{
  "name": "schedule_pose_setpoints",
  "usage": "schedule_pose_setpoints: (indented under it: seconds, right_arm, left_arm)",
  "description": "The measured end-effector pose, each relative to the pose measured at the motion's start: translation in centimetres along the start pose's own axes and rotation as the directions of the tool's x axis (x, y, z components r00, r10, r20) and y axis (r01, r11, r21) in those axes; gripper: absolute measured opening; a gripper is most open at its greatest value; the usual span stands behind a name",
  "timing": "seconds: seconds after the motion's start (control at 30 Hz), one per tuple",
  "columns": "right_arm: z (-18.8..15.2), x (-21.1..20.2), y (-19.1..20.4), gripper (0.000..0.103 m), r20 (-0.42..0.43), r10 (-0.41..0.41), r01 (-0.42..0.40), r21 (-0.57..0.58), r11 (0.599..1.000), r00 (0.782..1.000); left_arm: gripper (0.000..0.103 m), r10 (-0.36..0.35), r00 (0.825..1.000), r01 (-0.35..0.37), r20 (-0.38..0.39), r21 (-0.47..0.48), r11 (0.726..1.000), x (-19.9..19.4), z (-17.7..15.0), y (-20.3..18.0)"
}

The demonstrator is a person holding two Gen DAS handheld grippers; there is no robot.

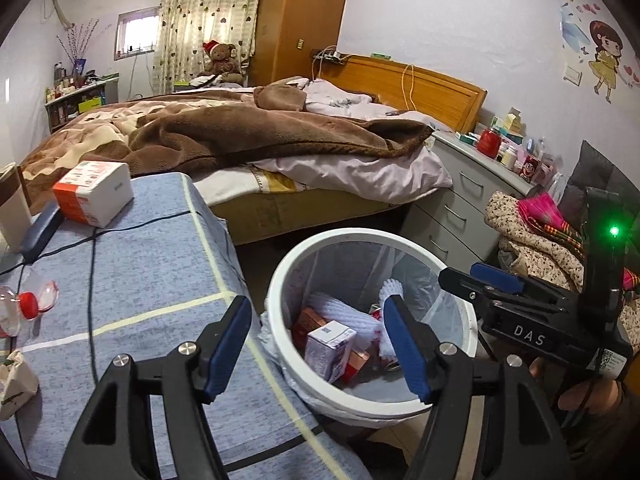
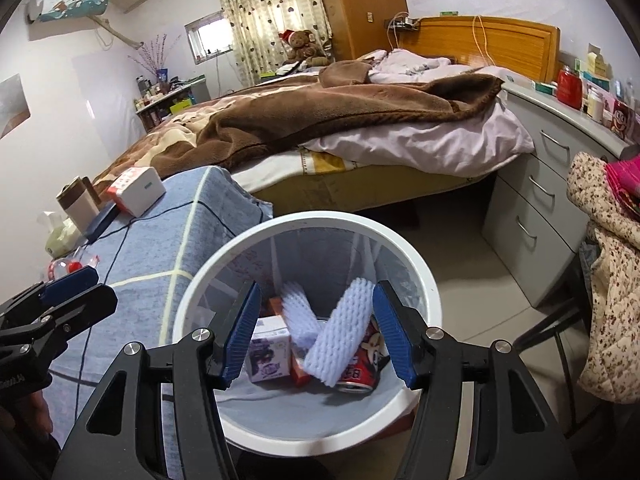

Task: Collect trash
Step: 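Move both tools back over the bed toward the bottle and pink carton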

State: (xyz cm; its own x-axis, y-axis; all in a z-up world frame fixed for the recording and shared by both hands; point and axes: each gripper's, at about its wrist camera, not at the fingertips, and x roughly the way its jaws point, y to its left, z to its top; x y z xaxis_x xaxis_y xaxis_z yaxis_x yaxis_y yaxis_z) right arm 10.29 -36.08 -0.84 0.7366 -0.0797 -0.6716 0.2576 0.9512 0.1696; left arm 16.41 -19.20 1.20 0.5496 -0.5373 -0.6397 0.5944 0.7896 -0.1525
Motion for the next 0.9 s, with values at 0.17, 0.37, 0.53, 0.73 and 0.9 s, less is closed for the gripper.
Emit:
schedule_pose_setpoints:
  seconds: [0.17, 0.37, 0.53, 0.73, 0.9]
  right_arm:
    - [0.2, -0.1, 1.5, 0.06, 0.016, 0.024, -0.024, -0.019, 1.0, 1.0]
    - [0.3, 0.0, 3.9, 0.06, 0.028, 0.076, -0.074, -0.051, 0.996, 0.997]
    - [0.4, 0.7, 6.2, 0.06, 0.025, 0.119, -0.117, -0.081, 0.99, 0.993]
    - [0.4, 1.5, 8.9, 0.06, 0.014, 0.162, -0.159, -0.123, 0.979, 0.987]
    - [0.5, 2.2, 11.3, 0.06, 0.002, 0.2, -0.197, -0.162, 0.967, 0.98]
  left_arm:
    - [0.07, 0.028, 0.999, -0.028, 0.019, -0.017, 0.999, -1.2, 0.0, 1.5]
    - [0.071, 0.105, 0.993, -0.103, 0.049, -0.041, 0.994, -3.2, -0.4, 4.3]
    - [0.071, 0.154, 0.986, -0.148, 0.059, -0.091, 0.985, -4.6, -0.9, 7.5]
    - [0.071, 0.215, 0.975, -0.204, 0.063, -0.145, 0.968, -6.0, -1.7, 10.9]
    - [0.071, 0.258, 0.964, -0.243, 0.061, -0.19, 0.951, -7.2, -2.4, 13.7]
